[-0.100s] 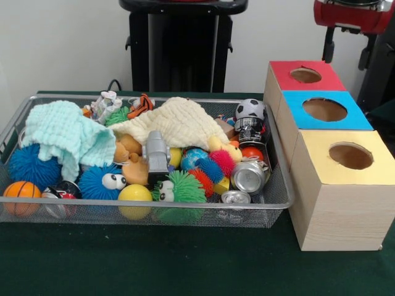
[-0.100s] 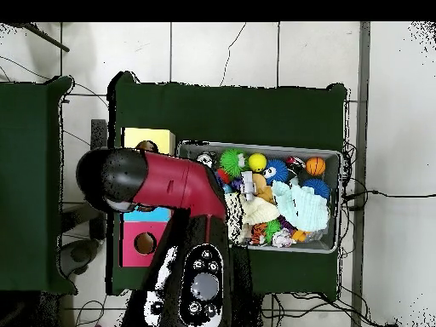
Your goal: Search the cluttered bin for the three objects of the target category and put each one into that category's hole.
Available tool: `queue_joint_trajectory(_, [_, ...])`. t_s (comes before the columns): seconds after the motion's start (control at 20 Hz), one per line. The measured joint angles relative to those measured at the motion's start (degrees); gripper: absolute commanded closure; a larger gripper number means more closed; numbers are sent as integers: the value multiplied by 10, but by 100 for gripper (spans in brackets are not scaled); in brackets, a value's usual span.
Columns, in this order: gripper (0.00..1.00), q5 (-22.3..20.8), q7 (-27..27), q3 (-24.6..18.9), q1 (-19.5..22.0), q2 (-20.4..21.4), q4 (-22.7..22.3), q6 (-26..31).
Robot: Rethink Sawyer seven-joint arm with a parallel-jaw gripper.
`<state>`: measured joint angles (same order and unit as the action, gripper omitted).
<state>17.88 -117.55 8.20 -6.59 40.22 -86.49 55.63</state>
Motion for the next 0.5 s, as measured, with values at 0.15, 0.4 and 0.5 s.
queue_joint_trajectory(0.15, [0,0,0,1,0,1,9,7])
queue_joint_trajectory(0.4, [0,-6,0,2,6,3,26,23])
queue_joint_trajectory(0.5, [0,-14,0,2,11,3,34,28])
